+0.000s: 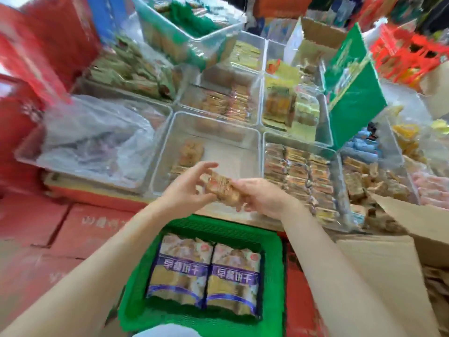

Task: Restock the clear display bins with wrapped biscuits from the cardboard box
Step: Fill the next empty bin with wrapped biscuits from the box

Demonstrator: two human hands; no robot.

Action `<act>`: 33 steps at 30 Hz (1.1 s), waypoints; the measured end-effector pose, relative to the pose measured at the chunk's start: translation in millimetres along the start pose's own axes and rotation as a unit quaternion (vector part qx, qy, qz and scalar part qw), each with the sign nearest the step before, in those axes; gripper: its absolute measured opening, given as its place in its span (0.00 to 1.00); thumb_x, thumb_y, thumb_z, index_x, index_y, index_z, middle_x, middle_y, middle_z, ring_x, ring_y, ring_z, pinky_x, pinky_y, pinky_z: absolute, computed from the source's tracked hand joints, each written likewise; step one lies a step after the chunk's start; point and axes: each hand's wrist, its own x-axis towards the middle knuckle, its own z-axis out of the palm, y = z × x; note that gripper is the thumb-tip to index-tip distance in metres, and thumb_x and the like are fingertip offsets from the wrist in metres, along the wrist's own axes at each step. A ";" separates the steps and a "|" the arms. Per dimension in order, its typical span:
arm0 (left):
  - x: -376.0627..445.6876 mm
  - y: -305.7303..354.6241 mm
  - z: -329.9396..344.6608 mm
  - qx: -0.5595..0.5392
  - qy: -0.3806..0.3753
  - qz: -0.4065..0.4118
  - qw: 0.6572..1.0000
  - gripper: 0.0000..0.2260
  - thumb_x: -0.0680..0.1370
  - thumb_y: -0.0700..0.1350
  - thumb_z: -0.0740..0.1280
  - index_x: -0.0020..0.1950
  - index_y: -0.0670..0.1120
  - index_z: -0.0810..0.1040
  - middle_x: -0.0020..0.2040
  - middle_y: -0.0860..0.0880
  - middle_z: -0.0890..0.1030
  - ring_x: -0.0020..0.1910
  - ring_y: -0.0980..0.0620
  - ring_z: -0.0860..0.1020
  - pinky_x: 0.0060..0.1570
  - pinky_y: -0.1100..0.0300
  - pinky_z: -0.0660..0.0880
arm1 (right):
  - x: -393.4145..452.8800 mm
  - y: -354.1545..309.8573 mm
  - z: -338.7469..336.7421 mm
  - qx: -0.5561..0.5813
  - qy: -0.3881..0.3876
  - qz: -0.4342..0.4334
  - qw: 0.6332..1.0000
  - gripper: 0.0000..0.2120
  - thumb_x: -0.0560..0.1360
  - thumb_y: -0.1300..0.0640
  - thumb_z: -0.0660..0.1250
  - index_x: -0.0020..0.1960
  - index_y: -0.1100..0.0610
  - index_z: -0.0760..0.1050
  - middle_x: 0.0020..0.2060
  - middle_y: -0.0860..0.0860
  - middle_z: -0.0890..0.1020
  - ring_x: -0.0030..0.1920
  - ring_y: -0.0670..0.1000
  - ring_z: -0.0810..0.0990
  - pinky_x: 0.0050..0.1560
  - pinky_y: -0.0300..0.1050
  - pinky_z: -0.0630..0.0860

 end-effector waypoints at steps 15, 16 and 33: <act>50.8 -138.6 -38.4 0.366 0.106 -0.052 0.923 0.38 0.79 0.63 0.53 0.83 0.44 0.49 0.83 0.43 0.47 0.82 0.45 0.45 0.77 0.45 0.55 | 214.6 -16.1 38.0 -0.266 0.231 -0.035 0.935 0.17 0.75 0.56 0.74 0.63 0.52 0.78 0.55 0.52 0.79 0.50 0.50 0.78 0.54 0.47 0.77; 50.9 -139.3 -38.7 0.372 0.103 -0.052 0.921 0.38 0.78 0.63 0.54 0.83 0.44 0.50 0.83 0.42 0.48 0.82 0.45 0.45 0.76 0.44 0.57 | 225.4 -12.4 43.2 -0.288 0.212 -0.032 0.933 0.17 0.75 0.56 0.74 0.64 0.52 0.78 0.56 0.53 0.79 0.49 0.50 0.78 0.55 0.47 0.77; 64.0 -134.4 -42.6 0.403 0.109 -0.085 0.905 0.33 0.75 0.57 0.66 0.77 0.45 0.66 0.77 0.42 0.63 0.78 0.42 0.58 0.63 0.42 0.74 | 267.1 -9.0 46.0 -0.415 0.225 -0.051 0.880 0.32 0.67 0.44 0.79 0.66 0.54 0.72 0.63 0.56 0.68 0.67 0.56 0.66 0.67 0.52 0.68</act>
